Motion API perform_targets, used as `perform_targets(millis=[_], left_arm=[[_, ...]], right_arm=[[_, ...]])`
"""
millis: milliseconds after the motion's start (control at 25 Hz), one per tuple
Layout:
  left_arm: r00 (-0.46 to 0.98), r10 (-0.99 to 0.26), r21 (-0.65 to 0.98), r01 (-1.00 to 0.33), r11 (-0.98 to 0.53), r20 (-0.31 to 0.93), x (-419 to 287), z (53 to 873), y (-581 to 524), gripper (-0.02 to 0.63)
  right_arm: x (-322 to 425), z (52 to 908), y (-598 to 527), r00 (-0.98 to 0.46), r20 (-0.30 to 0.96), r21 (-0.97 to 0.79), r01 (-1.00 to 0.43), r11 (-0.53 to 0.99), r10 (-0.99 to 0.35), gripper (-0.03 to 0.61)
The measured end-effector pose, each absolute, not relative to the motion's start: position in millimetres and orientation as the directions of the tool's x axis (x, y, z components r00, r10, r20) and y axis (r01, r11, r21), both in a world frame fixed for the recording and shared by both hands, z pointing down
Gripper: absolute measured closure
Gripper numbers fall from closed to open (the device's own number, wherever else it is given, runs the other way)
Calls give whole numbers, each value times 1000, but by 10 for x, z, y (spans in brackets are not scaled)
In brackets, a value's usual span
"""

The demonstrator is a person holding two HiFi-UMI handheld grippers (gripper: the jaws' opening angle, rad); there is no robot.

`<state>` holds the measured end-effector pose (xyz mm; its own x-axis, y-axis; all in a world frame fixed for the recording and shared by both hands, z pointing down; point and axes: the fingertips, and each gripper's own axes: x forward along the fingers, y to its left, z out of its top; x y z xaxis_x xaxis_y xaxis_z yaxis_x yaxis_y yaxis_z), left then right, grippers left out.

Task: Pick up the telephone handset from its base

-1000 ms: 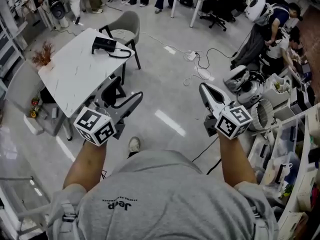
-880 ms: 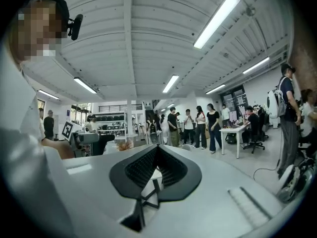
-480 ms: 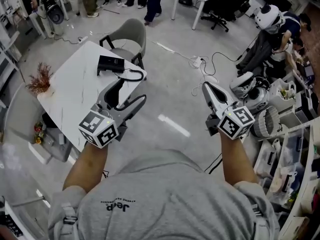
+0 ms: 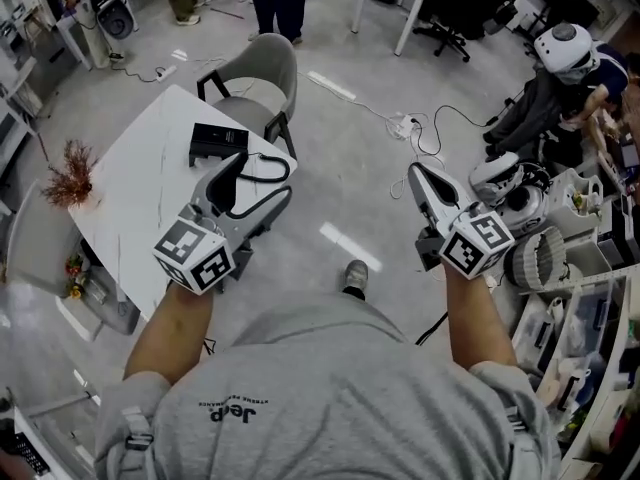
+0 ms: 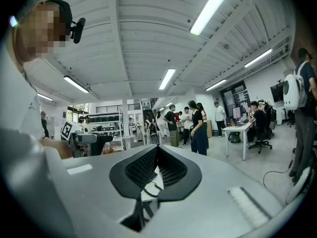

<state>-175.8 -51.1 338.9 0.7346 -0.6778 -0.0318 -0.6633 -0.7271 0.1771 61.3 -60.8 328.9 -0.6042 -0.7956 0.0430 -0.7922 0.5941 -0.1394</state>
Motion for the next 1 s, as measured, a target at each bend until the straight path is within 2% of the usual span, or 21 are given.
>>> perform_targets(millis=[280, 680, 1000], left_arm=[[696, -718, 161, -707, -688, -10, -1151, 3543, -1426, 181], [612, -791, 148, -781, -607, -8, -297, 3498, -2772, 181], [611, -791, 169, -783, -598, 30, -461, 3648, -3413, 181]], right_arm=[[1274, 3605, -1744, -646, 31, -185, -753, 631, -763, 574], [1766, 3608, -3438, -780, 47, -167, -622, 765, -624, 574], [1472, 3795, -4081, -802, 76, -194, -595, 780, -592, 574]])
